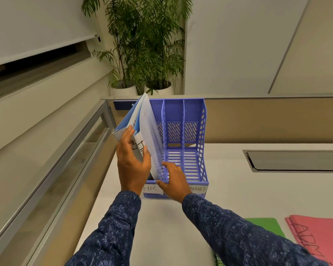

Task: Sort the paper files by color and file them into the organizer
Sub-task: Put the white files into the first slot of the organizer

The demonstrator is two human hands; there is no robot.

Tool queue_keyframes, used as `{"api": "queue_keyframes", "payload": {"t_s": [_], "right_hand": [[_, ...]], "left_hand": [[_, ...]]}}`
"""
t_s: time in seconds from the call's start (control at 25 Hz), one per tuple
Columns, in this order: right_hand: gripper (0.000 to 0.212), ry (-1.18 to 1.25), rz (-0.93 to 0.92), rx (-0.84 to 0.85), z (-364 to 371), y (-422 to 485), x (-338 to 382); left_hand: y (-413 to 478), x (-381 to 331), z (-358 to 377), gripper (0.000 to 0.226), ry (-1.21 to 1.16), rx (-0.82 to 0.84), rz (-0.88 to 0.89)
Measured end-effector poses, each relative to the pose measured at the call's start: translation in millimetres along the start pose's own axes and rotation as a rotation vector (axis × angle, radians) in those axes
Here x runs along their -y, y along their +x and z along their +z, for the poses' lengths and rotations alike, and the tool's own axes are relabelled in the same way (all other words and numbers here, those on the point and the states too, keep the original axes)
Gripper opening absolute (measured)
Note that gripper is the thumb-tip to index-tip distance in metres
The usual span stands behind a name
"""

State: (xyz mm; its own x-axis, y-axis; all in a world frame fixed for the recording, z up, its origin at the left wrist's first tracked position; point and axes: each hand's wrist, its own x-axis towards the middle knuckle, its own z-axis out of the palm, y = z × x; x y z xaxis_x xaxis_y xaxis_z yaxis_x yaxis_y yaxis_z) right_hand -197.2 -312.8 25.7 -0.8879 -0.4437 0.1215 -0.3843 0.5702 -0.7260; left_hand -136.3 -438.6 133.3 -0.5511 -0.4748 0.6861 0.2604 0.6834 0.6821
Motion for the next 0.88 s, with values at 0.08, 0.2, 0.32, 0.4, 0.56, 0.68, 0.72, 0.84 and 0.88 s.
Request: {"api": "queue_keyframes", "payload": {"t_s": [0.08, 0.2, 0.32, 0.4, 0.56, 0.68, 0.72, 0.84, 0.88], "right_hand": [[0.068, -0.013, -0.005, -0.021, -3.7, -8.2, -2.7], [0.068, -0.056, -0.022, -0.038, -12.3, -25.8, -6.7], [0.066, -0.099, -0.055, -0.052, -27.0, -55.3, -11.5], [0.064, -0.120, -0.083, -0.051, -38.6, -79.2, -17.5], [0.067, -0.256, -0.088, -0.011, -62.9, -133.5, -31.3], [0.069, -0.334, -0.032, 0.027, -77.4, -176.5, -44.2], [0.069, -0.343, -0.007, 0.037, -81.3, -191.4, -49.8], [0.071, -0.357, 0.098, 0.045, -90.8, -241.4, -73.0], [0.072, -0.356, 0.140, 0.042, -93.7, -258.2, -81.5]], "left_hand": [[-16.2, 5.4, -5.7, 0.068, 0.096, 0.001, 0.007], [-49.0, 13.2, -10.0, 0.076, 0.170, 0.123, -0.121], [-85.7, 16.5, -15.7, 0.083, 0.228, 0.307, -0.248], [-110.6, 17.3, -19.7, 0.086, 0.272, 0.410, -0.295], [-155.8, 10.7, -26.7, 0.088, 0.388, 0.569, -0.322], [-187.6, 3.8, -29.5, 0.086, 0.468, 0.686, -0.319], [-199.5, 1.6, -30.1, 0.086, 0.492, 0.739, -0.315], [-241.7, -8.0, -32.0, 0.085, 0.510, 0.877, -0.325], [-255.1, -11.8, -32.0, 0.085, 0.501, 0.910, -0.339]]}}
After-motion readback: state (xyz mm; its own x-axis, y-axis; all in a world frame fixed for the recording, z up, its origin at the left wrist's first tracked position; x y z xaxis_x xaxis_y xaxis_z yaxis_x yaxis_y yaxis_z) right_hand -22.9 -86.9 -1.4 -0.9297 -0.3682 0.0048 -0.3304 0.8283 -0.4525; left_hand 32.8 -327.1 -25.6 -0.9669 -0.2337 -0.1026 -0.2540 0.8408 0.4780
